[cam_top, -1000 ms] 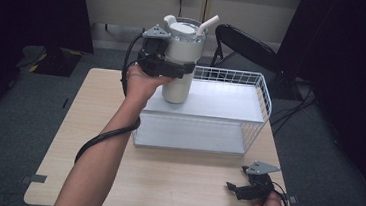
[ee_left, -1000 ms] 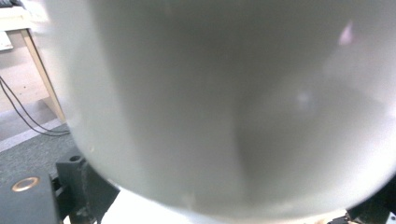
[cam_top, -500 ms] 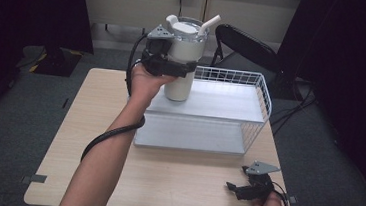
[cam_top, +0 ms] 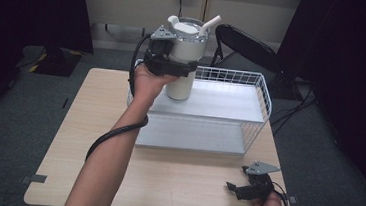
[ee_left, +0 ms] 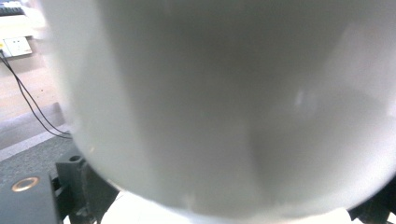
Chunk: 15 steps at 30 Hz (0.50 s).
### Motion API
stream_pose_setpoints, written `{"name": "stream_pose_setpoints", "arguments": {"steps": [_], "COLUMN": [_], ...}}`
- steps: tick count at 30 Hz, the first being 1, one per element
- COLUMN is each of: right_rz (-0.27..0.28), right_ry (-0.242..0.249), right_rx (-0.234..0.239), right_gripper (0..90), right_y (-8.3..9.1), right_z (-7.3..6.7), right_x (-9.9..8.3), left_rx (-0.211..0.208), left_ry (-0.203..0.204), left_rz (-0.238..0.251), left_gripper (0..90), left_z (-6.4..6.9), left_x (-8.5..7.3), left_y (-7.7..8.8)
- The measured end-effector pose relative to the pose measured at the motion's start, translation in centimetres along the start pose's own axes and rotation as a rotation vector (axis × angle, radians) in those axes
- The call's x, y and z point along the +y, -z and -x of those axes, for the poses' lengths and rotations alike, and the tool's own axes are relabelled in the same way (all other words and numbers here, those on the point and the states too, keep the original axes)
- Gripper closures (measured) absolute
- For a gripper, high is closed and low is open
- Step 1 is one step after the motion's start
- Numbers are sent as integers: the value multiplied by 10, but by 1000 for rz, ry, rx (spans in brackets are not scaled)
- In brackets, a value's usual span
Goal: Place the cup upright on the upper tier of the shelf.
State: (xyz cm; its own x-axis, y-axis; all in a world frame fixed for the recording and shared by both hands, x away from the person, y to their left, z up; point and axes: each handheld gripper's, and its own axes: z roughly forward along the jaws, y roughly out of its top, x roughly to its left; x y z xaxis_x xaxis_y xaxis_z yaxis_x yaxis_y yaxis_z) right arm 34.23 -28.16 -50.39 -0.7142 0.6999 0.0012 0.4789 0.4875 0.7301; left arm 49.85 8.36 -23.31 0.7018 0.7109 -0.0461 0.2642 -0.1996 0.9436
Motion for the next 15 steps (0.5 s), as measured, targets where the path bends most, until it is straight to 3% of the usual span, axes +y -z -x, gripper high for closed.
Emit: {"name": "stream_pose_setpoints", "arguments": {"steps": [15], "right_rz": [1], "right_ry": [1], "right_rx": [0], "right_gripper": [101], "right_y": [0], "right_z": [0], "right_x": [0], "left_rx": [-16], "left_ry": [-5], "left_rz": [17], "left_gripper": [90], "left_z": [-2], "left_x": [-7], "left_y": [-2]}}
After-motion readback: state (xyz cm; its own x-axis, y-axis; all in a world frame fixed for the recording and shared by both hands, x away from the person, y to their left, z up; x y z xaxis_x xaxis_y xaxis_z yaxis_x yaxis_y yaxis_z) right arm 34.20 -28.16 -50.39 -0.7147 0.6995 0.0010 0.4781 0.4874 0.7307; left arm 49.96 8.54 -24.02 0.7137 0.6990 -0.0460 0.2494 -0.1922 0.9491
